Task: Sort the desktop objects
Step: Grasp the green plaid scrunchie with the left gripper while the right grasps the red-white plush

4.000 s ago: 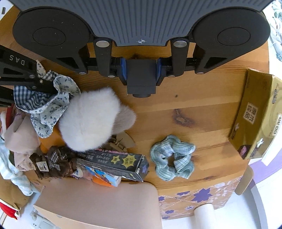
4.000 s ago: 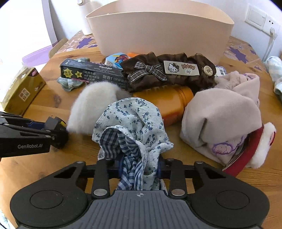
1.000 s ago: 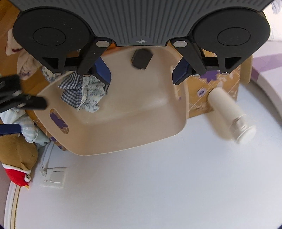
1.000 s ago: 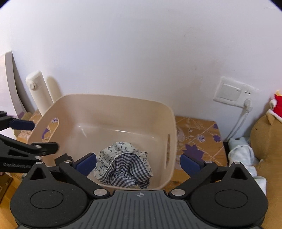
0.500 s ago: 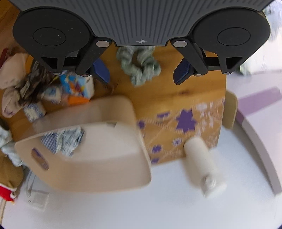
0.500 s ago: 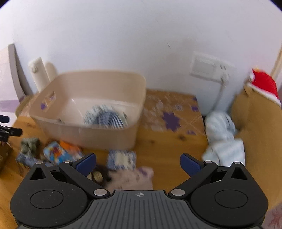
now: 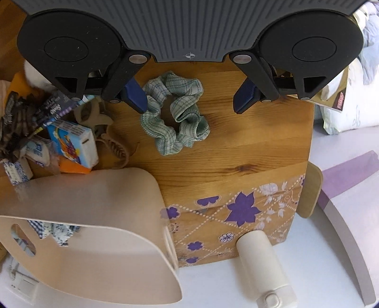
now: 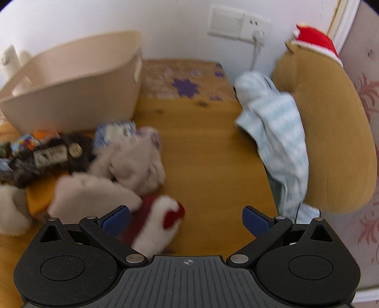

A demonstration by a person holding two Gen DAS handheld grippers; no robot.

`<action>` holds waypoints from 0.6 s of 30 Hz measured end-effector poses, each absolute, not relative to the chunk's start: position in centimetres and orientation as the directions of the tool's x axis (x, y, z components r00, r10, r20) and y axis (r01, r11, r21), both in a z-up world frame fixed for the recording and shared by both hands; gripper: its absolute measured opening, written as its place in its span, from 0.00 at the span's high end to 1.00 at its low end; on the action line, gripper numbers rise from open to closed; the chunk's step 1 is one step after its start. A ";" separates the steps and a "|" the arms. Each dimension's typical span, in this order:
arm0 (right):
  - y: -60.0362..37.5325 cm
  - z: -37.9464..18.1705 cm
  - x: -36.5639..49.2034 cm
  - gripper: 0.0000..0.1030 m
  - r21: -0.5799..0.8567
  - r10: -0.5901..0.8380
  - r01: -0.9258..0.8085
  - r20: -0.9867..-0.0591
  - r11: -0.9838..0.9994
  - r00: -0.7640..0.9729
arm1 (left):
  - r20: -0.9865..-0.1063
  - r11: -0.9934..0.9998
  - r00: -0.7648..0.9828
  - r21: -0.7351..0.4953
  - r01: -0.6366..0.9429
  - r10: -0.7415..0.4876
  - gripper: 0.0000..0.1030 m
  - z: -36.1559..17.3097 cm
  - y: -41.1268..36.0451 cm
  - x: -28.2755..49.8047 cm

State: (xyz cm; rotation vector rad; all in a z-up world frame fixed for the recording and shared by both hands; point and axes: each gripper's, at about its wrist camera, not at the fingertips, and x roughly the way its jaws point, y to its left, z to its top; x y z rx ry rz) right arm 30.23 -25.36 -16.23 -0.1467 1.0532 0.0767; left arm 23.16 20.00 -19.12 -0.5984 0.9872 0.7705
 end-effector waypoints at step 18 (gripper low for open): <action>-23.5 -18.8 31.1 0.00 -0.061 0.009 -0.160 -0.914 0.985 0.406 | -0.880 0.510 0.400 -0.228 -0.829 0.257 0.21 -20.2 21.8 24.7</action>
